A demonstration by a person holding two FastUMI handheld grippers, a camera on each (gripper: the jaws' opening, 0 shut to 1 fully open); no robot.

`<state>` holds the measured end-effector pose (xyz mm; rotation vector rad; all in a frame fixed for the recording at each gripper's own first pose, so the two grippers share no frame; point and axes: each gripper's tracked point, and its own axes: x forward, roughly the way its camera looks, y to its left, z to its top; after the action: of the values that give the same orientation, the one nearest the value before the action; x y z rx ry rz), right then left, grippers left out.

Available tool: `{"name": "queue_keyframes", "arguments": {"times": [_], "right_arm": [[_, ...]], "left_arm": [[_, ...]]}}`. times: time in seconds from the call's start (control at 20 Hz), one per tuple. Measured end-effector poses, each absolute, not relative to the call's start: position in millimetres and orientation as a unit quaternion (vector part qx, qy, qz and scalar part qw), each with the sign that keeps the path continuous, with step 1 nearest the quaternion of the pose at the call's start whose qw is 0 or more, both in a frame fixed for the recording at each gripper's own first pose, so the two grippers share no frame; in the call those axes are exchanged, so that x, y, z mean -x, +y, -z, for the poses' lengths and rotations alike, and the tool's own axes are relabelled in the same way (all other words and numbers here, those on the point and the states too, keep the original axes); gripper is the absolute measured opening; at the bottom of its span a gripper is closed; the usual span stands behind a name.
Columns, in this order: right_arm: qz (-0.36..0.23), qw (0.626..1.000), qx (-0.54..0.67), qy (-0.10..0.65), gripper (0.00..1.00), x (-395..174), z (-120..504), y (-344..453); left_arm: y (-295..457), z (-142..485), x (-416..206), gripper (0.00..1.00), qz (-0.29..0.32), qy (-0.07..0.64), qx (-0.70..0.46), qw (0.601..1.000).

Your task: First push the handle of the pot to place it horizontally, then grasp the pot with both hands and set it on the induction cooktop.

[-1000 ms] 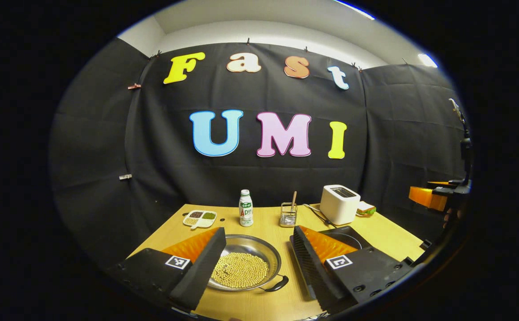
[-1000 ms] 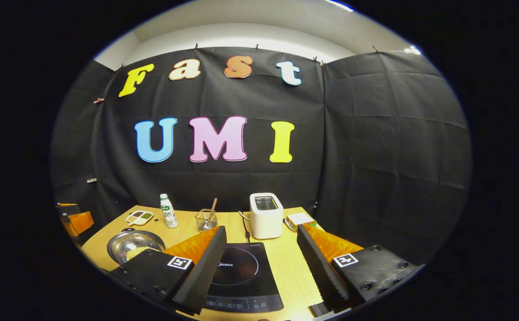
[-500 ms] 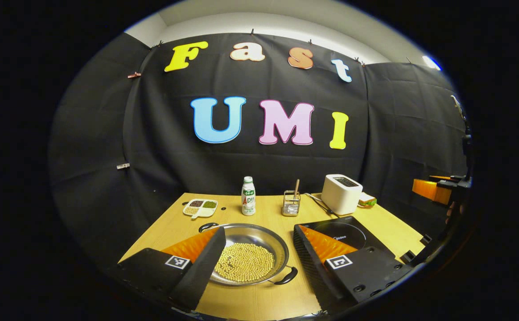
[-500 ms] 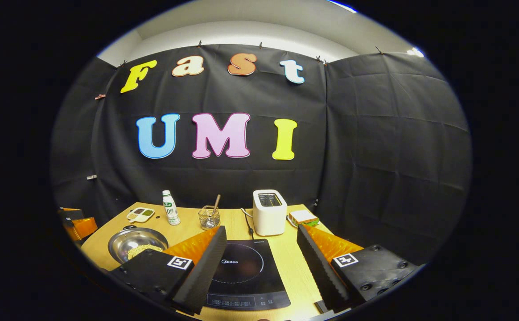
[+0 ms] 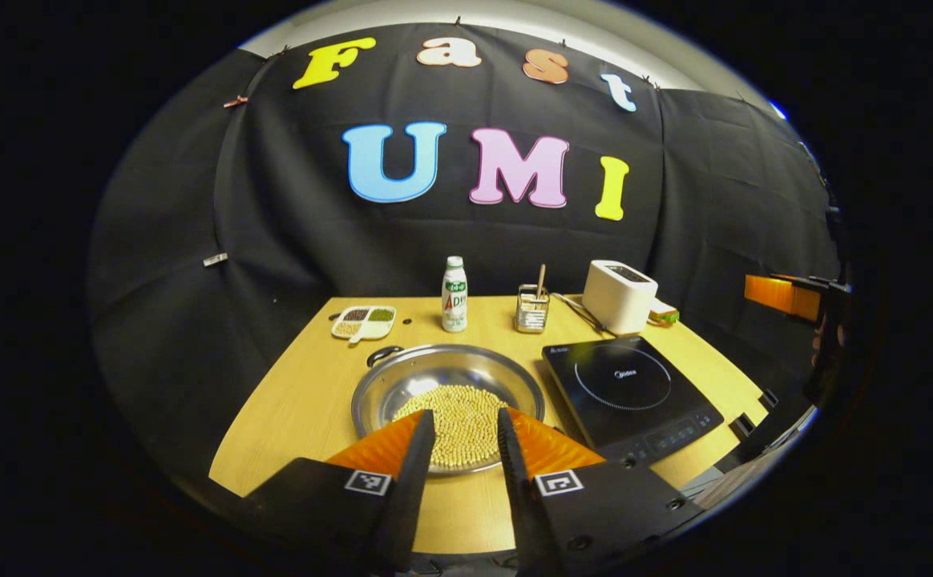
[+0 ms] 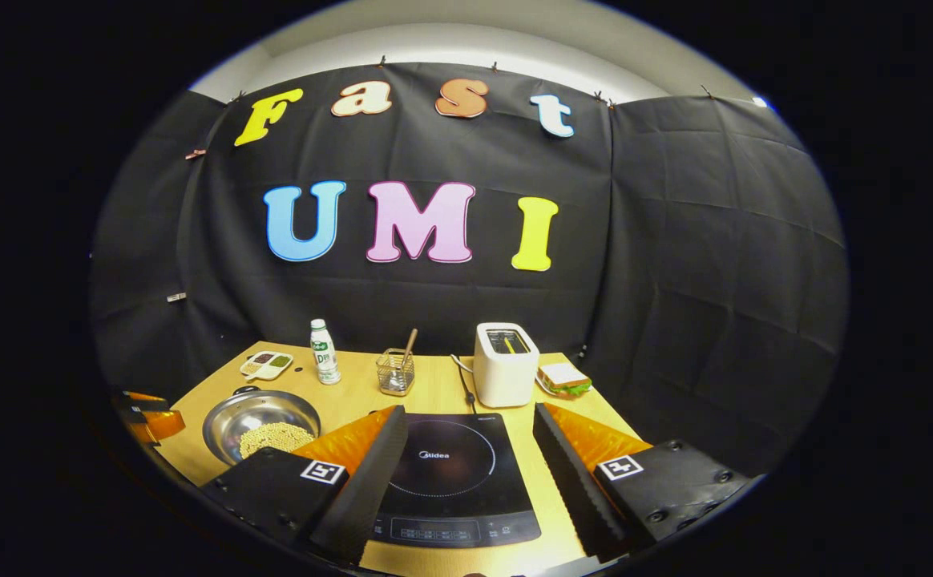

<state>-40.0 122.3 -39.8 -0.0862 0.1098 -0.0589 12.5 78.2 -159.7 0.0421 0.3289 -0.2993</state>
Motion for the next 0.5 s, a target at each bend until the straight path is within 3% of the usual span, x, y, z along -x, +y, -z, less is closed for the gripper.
{"name": "queue_keyframes", "arguments": {"times": [0.15, 0.3, 0.4, 0.5], "right_arm": [[0.026, 0.997, 0.044, 0.049, 0.98, 37, 38, 128], [0.029, 0.998, 0.039, 0.048, 0.98, 29, 42, 129], [0.027, 0.998, 0.037, 0.053, 0.98, 26, 48, 127], [0.03, 0.997, 0.034, 0.056, 0.98, 20, 51, 120]], "left_arm": [[81, 190, -2, 0.37, 0.171, 0.213, -0.02, 0.962], [78, 212, 2, 0.13, 0.183, 0.257, -0.019, 0.949], [78, 229, 1, 0.05, 0.184, 0.287, -0.02, 0.94], [72, 244, 4, 0.05, 0.195, 0.318, -0.025, 0.927]]}}
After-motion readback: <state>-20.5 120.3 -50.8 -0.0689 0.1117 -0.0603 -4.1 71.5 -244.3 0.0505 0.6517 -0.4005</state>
